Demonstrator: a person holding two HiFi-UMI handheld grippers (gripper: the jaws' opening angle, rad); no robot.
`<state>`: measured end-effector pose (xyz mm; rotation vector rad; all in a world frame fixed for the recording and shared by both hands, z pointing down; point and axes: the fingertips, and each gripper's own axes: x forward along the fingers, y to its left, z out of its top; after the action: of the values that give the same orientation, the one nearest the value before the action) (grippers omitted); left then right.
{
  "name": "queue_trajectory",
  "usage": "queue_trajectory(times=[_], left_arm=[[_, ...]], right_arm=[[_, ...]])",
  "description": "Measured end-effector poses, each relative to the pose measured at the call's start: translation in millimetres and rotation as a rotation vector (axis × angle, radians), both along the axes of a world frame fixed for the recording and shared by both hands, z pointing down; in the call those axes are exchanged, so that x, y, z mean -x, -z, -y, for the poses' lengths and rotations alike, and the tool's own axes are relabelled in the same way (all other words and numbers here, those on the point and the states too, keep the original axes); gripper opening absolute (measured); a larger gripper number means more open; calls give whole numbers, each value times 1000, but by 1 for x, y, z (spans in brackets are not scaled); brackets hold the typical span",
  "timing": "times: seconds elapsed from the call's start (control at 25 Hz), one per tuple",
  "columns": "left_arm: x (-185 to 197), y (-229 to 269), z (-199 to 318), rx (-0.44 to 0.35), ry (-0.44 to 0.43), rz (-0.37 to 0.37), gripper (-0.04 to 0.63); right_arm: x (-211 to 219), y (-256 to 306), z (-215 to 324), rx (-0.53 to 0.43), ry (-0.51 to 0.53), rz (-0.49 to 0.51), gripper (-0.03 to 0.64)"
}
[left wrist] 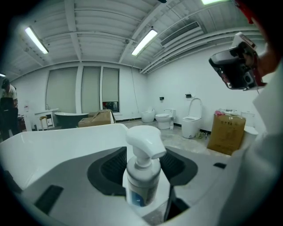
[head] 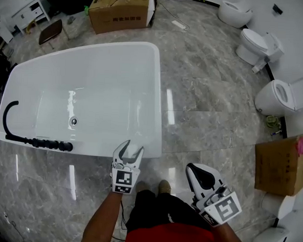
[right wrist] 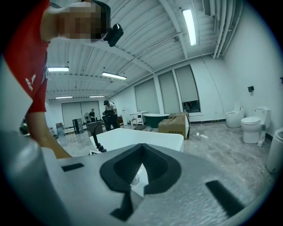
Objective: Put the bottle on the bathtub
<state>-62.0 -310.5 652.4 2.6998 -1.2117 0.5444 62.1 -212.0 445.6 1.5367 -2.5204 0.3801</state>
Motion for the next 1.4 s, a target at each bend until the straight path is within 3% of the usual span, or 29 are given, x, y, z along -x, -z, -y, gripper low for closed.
queue_trajectory(times=[0.24, 0.56, 0.76, 1.12, 1.2, 1.4], left_arm=[[-5, 3, -3, -10, -23, -2, 266], [-2, 51, -3, -108, 7, -20, 284], [-2, 114, -16, -192, 11, -48, 284], [-23, 238, -80, -209, -1, -199, 281], [-29, 258, -93, -212, -10, -221, 254], [-36, 295, -115, -233, -32, -242, 85]], right_arm=[[1, -1, 0, -2, 10, 3, 5], [-4, 10, -3, -25, 28, 17, 5], [0, 23, -2, -52, 53, 39, 5], [4, 49, -12, -119, 96, 107, 5], [6, 57, -17, -139, 110, 119, 5], [10, 78, -27, -191, 133, 146, 5]])
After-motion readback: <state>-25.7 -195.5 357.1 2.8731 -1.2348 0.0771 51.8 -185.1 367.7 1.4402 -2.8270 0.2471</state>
